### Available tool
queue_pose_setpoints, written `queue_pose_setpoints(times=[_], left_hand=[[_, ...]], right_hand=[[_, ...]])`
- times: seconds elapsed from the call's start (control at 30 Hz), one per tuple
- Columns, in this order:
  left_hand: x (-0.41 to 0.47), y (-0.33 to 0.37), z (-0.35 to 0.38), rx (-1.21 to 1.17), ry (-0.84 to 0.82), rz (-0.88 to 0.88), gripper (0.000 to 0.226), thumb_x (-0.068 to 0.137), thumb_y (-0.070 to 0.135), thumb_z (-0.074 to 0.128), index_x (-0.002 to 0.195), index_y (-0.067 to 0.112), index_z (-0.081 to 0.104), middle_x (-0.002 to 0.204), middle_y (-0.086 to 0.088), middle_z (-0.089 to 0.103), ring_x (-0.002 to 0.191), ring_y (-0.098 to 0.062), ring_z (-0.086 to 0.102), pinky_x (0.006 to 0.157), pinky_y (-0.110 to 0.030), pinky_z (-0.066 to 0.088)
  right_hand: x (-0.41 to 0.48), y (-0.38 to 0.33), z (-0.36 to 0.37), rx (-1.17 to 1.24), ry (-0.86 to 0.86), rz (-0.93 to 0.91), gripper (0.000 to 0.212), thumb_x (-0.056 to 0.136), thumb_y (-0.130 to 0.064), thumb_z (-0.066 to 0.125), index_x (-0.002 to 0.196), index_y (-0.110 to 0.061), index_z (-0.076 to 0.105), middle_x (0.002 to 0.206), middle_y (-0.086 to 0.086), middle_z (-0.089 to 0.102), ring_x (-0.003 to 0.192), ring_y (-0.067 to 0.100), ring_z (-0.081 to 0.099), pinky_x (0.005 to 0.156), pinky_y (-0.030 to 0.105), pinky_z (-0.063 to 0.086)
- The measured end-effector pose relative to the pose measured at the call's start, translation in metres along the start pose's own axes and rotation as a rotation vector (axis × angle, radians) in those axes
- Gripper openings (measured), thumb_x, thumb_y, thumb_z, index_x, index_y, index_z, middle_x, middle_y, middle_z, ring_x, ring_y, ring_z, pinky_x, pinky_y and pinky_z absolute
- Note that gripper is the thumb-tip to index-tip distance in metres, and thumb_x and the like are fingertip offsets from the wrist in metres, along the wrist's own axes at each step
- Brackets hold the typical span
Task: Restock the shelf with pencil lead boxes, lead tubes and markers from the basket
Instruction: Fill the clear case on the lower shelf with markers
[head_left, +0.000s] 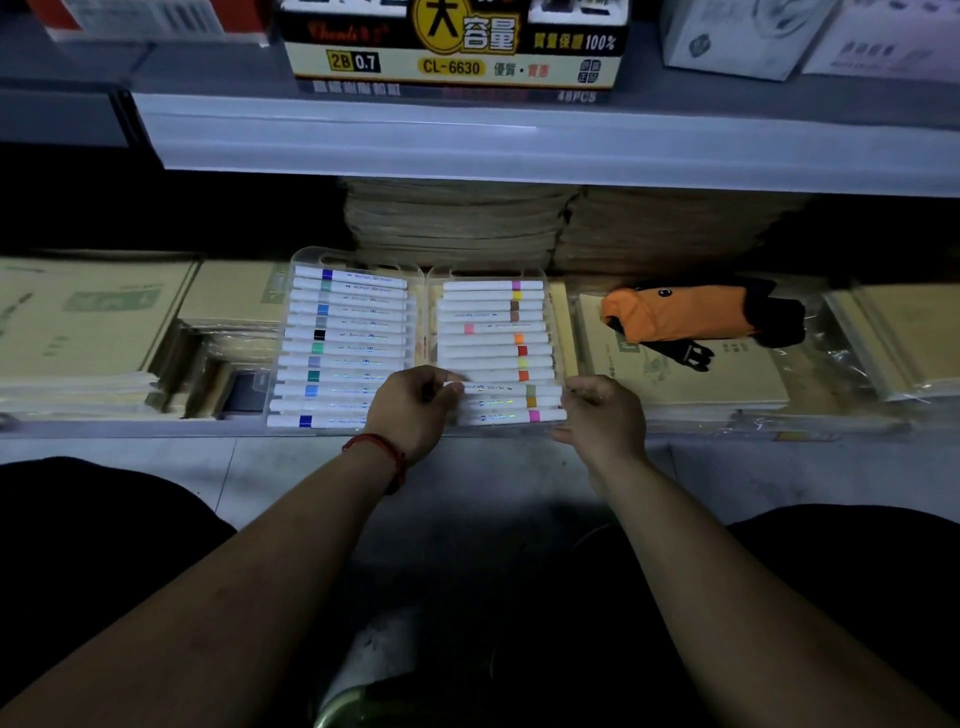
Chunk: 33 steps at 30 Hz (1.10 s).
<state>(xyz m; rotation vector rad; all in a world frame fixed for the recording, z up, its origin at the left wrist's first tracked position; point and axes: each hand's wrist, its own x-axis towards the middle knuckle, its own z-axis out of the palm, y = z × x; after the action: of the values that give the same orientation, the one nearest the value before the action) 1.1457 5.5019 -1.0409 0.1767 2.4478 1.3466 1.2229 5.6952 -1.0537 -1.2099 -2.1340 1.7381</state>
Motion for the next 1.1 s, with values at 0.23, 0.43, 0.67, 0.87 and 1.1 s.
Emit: queue_pose_setpoints(times=[0.23,0.43,0.67,0.87,1.1], left_hand=[[0.005,0.008,0.006,0.199,0.027,0.075,0.015,0.101,0.014,0.056,0.102,0.008,0.07,0.079,0.004,0.063,0.06,0.006,0.051,0.057,-0.001,0.037],[0.008,0.001,0.013,0.459,-0.033,0.181,0.015,0.096,0.012,0.059,0.102,0.007,0.072,0.102,-0.012,0.049,0.081,-0.035,0.062,0.076,-0.024,0.045],[0.01,0.003,0.01,0.472,-0.018,0.203,0.014,0.092,0.007,0.061,0.088,0.009,0.074,0.088,-0.008,0.052,0.075,-0.024,0.056,0.067,-0.018,0.037],[0.014,0.006,0.007,0.52,-0.031,0.201,0.016,0.095,0.006,0.055,0.093,0.002,0.07,0.091,-0.01,0.044,0.076,-0.028,0.049,0.067,-0.026,0.033],[0.012,0.005,0.006,0.387,0.053,0.186,0.01,0.094,0.003,0.061,0.095,0.006,0.07,0.1,-0.011,0.057,0.063,-0.005,0.053,0.058,-0.007,0.043]], right_hand=[[0.004,0.0,0.003,-0.03,0.035,-0.001,0.009,0.095,-0.021,0.065,0.1,-0.019,0.071,0.096,-0.005,0.07,0.081,0.021,0.072,0.074,0.044,0.063],[0.006,-0.002,0.011,-0.071,0.072,0.018,0.015,0.092,-0.032,0.069,0.098,-0.018,0.069,0.098,0.0,0.072,0.086,0.025,0.072,0.073,0.046,0.063],[0.007,-0.005,0.02,-0.071,0.111,0.081,0.025,0.091,-0.047,0.065,0.093,-0.022,0.066,0.092,0.0,0.073,0.075,0.025,0.073,0.064,0.044,0.064],[0.004,-0.01,0.023,-0.038,0.122,0.097,0.022,0.093,-0.039,0.067,0.094,-0.018,0.065,0.093,0.002,0.071,0.075,0.022,0.072,0.058,0.045,0.063],[0.006,-0.01,0.023,-0.026,0.109,0.127,0.008,0.094,-0.026,0.061,0.096,-0.017,0.061,0.096,0.004,0.071,0.077,0.023,0.072,0.061,0.043,0.064]])
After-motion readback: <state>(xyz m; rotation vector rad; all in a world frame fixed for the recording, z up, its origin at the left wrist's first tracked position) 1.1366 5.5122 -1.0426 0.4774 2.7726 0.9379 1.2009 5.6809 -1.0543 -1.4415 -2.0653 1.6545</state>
